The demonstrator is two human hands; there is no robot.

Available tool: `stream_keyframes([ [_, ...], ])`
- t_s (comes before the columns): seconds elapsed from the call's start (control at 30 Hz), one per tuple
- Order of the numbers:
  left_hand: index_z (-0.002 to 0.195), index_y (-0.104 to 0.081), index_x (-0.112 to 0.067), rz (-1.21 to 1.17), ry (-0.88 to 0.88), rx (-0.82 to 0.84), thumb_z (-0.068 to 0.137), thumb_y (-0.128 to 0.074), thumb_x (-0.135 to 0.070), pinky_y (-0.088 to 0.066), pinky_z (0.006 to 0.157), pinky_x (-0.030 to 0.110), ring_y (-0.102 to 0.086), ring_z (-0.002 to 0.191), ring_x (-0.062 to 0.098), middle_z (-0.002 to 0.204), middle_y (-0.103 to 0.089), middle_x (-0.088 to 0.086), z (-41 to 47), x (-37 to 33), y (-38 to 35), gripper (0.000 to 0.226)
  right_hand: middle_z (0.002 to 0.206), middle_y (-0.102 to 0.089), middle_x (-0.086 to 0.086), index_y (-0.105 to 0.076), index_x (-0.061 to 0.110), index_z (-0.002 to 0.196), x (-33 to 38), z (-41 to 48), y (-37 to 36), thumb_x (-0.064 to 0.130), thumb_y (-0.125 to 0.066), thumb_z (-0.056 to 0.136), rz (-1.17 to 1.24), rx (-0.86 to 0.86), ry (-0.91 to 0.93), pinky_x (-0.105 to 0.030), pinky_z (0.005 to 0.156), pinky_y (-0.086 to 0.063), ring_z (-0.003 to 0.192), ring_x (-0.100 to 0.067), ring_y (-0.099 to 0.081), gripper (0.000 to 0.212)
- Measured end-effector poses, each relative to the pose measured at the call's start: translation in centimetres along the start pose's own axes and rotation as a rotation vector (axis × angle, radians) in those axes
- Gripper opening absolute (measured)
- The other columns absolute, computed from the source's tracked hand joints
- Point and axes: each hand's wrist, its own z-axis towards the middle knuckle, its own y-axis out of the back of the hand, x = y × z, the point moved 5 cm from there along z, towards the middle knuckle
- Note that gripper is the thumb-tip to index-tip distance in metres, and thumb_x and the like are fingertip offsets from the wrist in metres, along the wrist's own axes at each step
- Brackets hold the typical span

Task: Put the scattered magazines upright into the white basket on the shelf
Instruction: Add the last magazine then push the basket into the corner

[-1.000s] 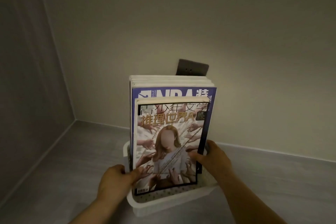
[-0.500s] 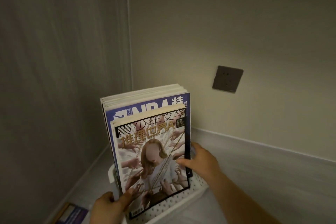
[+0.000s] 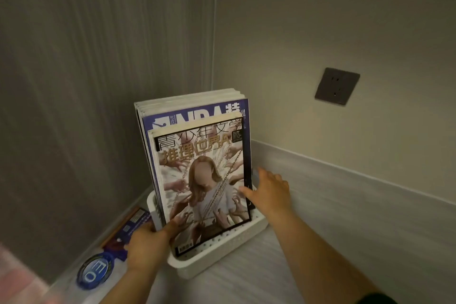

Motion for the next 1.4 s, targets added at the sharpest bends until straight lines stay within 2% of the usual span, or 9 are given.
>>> stream_keyframes([
  [0.17, 0.113, -0.051, -0.006, 0.094, -0.157, 0.016, 0.062, -0.08, -0.025, -0.048, 0.091, 0.051, -0.06, 0.098, 0.035, 0.11, -0.063, 0.017, 1.0, -0.8, 0.5, 0.061, 0.154, -0.007, -0.011, -0.004, 0.014, 0.144, -0.3, -4.8, -1.0, 0.02, -0.065, 0.08, 0.566, -0.18, -0.352, -0.037, 0.112, -0.023, 0.14, -0.029, -0.014, 0.089],
  [0.27, 0.12, -0.042, -0.012, 0.221, -0.294, 0.055, 0.051, -0.085, -0.019, -0.044, 0.096, 0.054, -0.053, 0.111, 0.037, 0.121, -0.056, 0.016, 2.2, -2.1, 1.2, 0.081, 0.144, -0.028, -0.014, 0.002, 0.013, 0.144, 0.2, -6.8, -2.6, 0.002, -0.064, 0.078, 0.964, -0.23, -0.487, -0.029, 0.093, -0.04, 0.122, -0.025, -0.04, 0.093],
  [0.37, 0.121, -0.041, -0.013, 0.137, -0.372, 0.409, 0.051, -0.083, -0.001, -0.043, 0.097, 0.055, -0.054, 0.112, 0.035, 0.121, -0.056, 0.016, 3.5, -3.7, 0.5, 0.082, 0.131, -0.045, -0.013, -0.018, 0.013, 0.14, 1.8, -8.1, -4.1, -0.011, -0.061, 0.075, 1.102, -0.289, -0.469, -0.004, 0.067, -0.043, 0.104, -0.015, -0.047, 0.081],
  [0.47, 0.126, -0.036, -0.016, 0.125, -0.373, 0.695, 0.054, -0.082, 0.0, -0.043, 0.1, 0.053, -0.053, 0.115, 0.029, 0.125, -0.055, 0.011, 4.1, -4.4, 0.3, 0.086, 0.129, -0.052, -0.013, -0.029, 0.015, 0.137, 4.0, -9.7, -6.2, -0.014, -0.056, 0.074, 1.213, -0.211, -0.55, -0.017, 0.07, -0.049, 0.11, -0.022, -0.054, 0.075],
  [0.77, 0.124, -0.038, -0.01, 0.008, -0.409, 0.472, 0.054, -0.082, -0.001, -0.047, 0.095, 0.043, -0.055, 0.107, 0.025, 0.121, -0.056, 0.01, 3.7, -2.2, 2.3, 0.082, 0.12, -0.06, -0.011, -0.043, 0.016, 0.128, 6.3, -10.8, -6.7, -0.011, -0.051, 0.08, 1.217, -0.207, -0.502, -0.042, 0.094, -0.048, 0.107, -0.026, -0.057, 0.056],
  [0.9, 0.118, -0.041, -0.008, -0.065, -0.437, 0.291, 0.054, -0.081, 0.002, -0.047, 0.09, 0.036, -0.054, 0.096, 0.021, 0.104, -0.054, 0.003, 2.2, -0.6, 5.1, 0.076, 0.098, -0.061, -0.001, -0.045, 0.019, 0.123, 8.0, -11.7, -6.9, -0.012, -0.043, 0.081, 1.164, -0.112, -0.417, -0.026, 0.071, -0.052, 0.088, -0.016, -0.059, 0.053],
  [1.03, 0.116, -0.043, -0.007, -0.074, -0.422, 0.145, 0.052, -0.081, 0.003, -0.041, 0.079, 0.028, -0.05, 0.086, 0.016, 0.094, -0.05, -0.003, 1.3, 0.8, 8.2, 0.074, 0.086, -0.061, 0.012, -0.054, 0.031, 0.09, 10.7, -12.7, -6.8, -0.016, -0.044, 0.08, 1.182, -0.056, -0.262, -0.006, 0.053, -0.05, 0.073, 0.004, -0.06, 0.049],
  [1.27, 0.11, -0.046, -0.005, -0.071, -0.409, 0.092, 0.051, -0.081, 0.004, -0.039, 0.066, 0.019, -0.049, 0.067, 0.006, 0.082, -0.051, -0.006, -0.5, 2.4, 11.4, 0.069, 0.086, -0.06, 0.013, -0.052, 0.028, 0.1, 12.7, -15.1, -7.4, -0.015, -0.044, 0.081, 1.165, 0.041, -0.206, -0.006, 0.052, -0.049, 0.069, 0.006, -0.061, 0.048],
  [1.4, 0.114, -0.043, -0.002, -0.12, -0.398, 0.161, 0.051, -0.081, 0.006, -0.044, 0.085, 0.033, -0.055, 0.089, 0.022, 0.099, -0.056, 0.007, -0.7, 3.3, 12.0, 0.074, 0.084, -0.06, 0.015, -0.051, 0.033, 0.085, 12.9, -15.9, -7.8, -0.014, -0.045, 0.08, 1.153, 0.073, -0.205, -0.006, 0.051, -0.048, 0.068, 0.006, -0.062, 0.048],
])
